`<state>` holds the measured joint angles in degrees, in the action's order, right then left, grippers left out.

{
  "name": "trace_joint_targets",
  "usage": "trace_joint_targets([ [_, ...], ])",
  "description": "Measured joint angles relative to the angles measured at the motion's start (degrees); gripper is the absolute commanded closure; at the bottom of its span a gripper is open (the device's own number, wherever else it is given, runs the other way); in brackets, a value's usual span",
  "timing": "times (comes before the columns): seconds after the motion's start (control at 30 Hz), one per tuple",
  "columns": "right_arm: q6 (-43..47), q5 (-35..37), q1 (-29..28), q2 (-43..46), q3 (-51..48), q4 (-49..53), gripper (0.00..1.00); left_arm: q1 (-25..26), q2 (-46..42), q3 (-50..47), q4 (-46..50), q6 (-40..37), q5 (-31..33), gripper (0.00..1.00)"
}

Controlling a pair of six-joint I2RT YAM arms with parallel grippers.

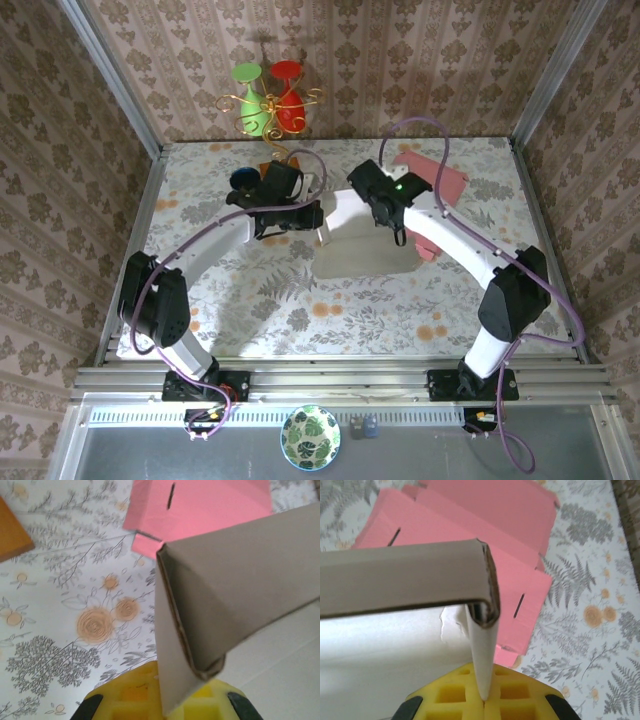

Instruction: Fold the paper box

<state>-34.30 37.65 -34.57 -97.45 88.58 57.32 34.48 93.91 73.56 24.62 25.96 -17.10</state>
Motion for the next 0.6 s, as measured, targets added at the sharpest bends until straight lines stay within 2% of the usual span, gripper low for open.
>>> trace_joint_targets([
  [0.3, -5.03, -0.87, -2.60, -2.45, -5.01, -2.12, 1.00, 0.63, 1.11, -11.65, -11.17, 2.38, 2.19, 0.94],
  [0.6, -7.82, 0.39, -4.72, -6.62, -5.81, -2.25, 1.00, 1.25, 5.01, -15.58, -16.98, 4.96, 5.22, 0.88],
])
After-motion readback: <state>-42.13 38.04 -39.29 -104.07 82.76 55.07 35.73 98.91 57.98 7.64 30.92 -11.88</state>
